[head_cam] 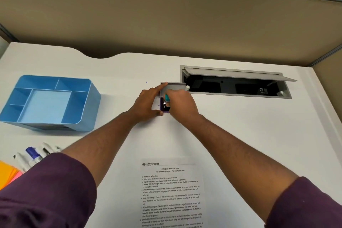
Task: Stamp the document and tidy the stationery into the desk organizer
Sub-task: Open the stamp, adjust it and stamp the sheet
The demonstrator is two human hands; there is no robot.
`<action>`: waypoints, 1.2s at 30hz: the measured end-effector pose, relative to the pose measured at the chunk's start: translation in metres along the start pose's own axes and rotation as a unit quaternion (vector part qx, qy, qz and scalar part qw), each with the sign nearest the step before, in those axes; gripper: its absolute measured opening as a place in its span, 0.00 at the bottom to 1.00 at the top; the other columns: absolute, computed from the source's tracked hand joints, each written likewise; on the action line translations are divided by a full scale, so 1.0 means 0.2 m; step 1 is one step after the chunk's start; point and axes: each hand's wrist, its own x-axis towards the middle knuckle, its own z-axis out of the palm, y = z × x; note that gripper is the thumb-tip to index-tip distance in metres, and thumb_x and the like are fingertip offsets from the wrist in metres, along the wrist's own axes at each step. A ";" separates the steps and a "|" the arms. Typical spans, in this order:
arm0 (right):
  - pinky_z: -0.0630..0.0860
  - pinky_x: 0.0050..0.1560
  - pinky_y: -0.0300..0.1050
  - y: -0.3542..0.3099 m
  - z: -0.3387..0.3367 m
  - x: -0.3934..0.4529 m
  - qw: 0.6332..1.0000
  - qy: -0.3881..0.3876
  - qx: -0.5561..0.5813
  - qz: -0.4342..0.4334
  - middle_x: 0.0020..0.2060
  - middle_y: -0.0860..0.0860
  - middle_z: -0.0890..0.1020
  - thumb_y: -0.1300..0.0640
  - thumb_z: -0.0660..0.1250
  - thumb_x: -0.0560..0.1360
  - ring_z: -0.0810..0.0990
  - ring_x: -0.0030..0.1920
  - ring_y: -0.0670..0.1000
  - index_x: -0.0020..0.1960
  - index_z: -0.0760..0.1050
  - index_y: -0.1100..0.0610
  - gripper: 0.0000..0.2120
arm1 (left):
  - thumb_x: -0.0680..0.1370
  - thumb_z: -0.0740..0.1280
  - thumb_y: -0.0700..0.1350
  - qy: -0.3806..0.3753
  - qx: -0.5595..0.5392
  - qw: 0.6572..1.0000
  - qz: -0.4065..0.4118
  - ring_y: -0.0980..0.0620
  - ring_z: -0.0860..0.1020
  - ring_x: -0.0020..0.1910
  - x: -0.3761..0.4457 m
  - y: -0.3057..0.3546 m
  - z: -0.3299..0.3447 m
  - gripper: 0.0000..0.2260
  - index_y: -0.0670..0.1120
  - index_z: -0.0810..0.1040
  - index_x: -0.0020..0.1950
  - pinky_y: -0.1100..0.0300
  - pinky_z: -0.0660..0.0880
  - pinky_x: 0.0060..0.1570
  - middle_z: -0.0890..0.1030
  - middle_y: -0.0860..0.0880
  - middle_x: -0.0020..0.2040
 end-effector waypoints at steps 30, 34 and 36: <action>0.81 0.55 0.44 0.15 -0.16 -0.21 0.933 0.076 0.319 0.150 0.53 0.46 0.83 0.59 0.76 0.75 0.82 0.51 0.46 0.58 0.78 0.49 0.15 | 0.69 0.79 0.44 0.017 -0.042 0.997 -0.061 0.54 0.72 0.60 -0.06 0.09 -0.01 0.47 0.60 0.54 0.78 0.58 0.69 0.62 0.73 0.53 0.69; 0.82 0.57 0.47 0.14 -0.16 -0.27 0.919 0.074 0.348 0.171 0.56 0.48 0.83 0.59 0.76 0.75 0.82 0.56 0.50 0.59 0.77 0.49 0.15 | 0.68 0.79 0.44 0.018 -0.050 0.997 -0.058 0.55 0.72 0.61 -0.08 0.10 -0.01 0.43 0.61 0.58 0.74 0.54 0.72 0.63 0.72 0.56 0.68; 0.82 0.56 0.46 0.14 -0.16 -0.29 0.914 0.075 0.357 0.178 0.56 0.48 0.83 0.58 0.76 0.75 0.81 0.57 0.50 0.58 0.77 0.49 0.14 | 0.68 0.78 0.42 0.021 -0.061 0.997 -0.048 0.56 0.72 0.62 -0.08 0.11 -0.01 0.40 0.58 0.61 0.73 0.54 0.73 0.64 0.71 0.58 0.68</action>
